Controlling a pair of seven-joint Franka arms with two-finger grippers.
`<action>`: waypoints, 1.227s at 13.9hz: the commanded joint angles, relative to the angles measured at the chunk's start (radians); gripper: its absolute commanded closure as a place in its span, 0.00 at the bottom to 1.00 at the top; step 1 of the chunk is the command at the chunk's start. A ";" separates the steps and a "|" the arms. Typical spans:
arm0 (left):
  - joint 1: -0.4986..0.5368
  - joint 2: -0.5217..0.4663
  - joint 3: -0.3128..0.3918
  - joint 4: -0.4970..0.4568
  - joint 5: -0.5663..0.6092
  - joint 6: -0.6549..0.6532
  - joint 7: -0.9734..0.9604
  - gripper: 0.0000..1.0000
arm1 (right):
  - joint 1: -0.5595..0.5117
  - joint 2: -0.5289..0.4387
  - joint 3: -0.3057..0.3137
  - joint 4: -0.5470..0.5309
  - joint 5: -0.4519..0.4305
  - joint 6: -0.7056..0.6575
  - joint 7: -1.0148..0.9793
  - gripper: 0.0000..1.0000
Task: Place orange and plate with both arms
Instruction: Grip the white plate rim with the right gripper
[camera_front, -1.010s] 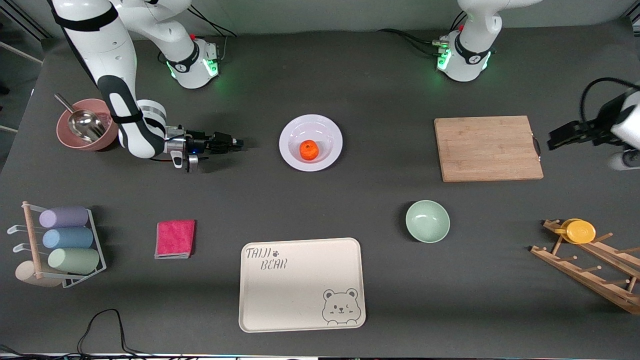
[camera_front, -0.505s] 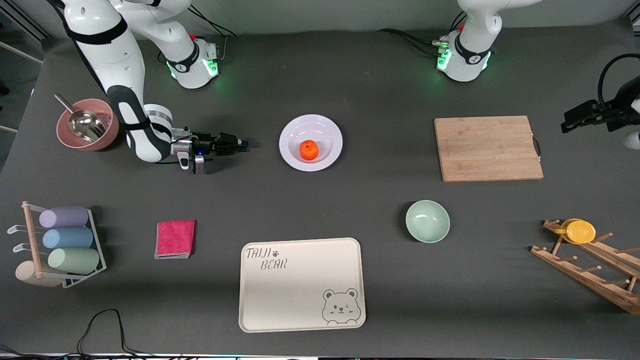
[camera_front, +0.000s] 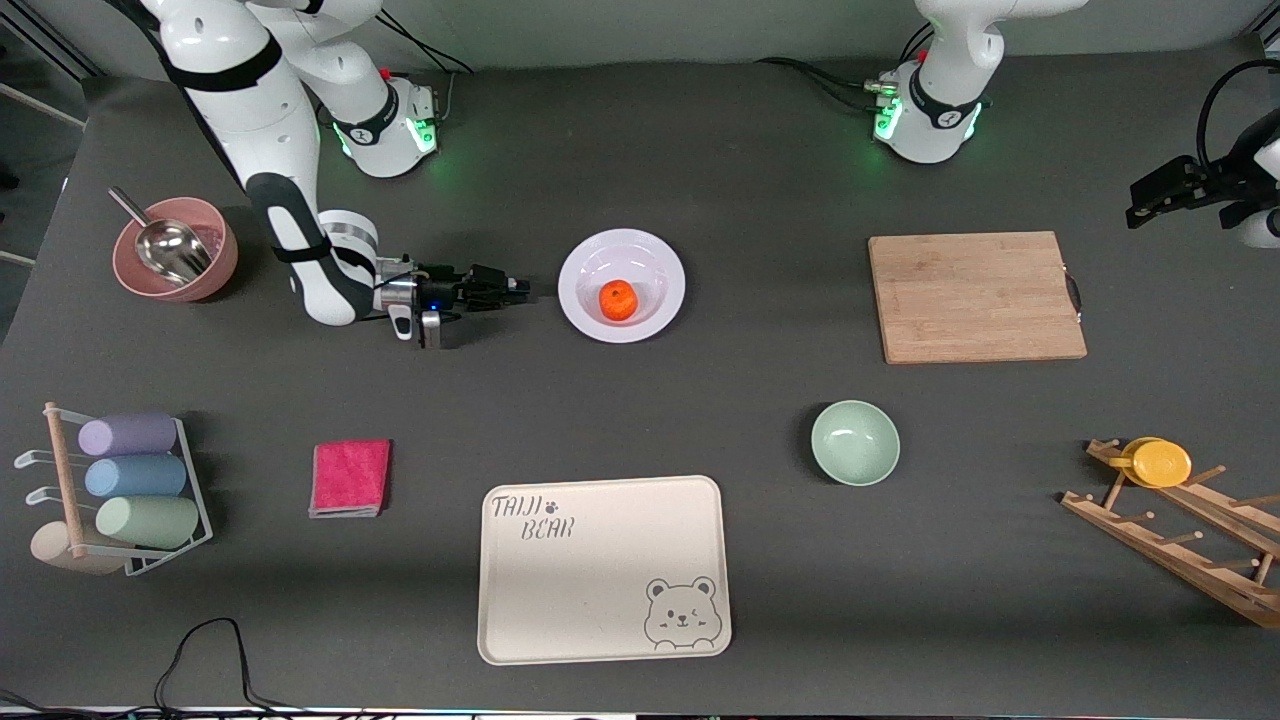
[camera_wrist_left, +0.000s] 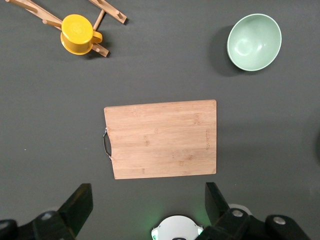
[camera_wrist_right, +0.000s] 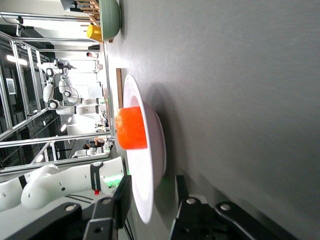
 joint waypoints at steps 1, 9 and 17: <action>-0.020 -0.020 -0.001 -0.023 0.020 0.013 0.004 0.00 | 0.105 0.039 -0.002 0.043 0.125 0.023 -0.024 0.58; -0.013 -0.020 -0.002 -0.017 0.026 0.005 -0.002 0.00 | 0.157 0.060 -0.002 0.078 0.182 0.028 -0.010 0.91; -0.016 -0.025 -0.004 -0.014 0.026 0.019 -0.003 0.00 | 0.143 -0.048 -0.015 0.098 0.189 0.009 0.083 1.00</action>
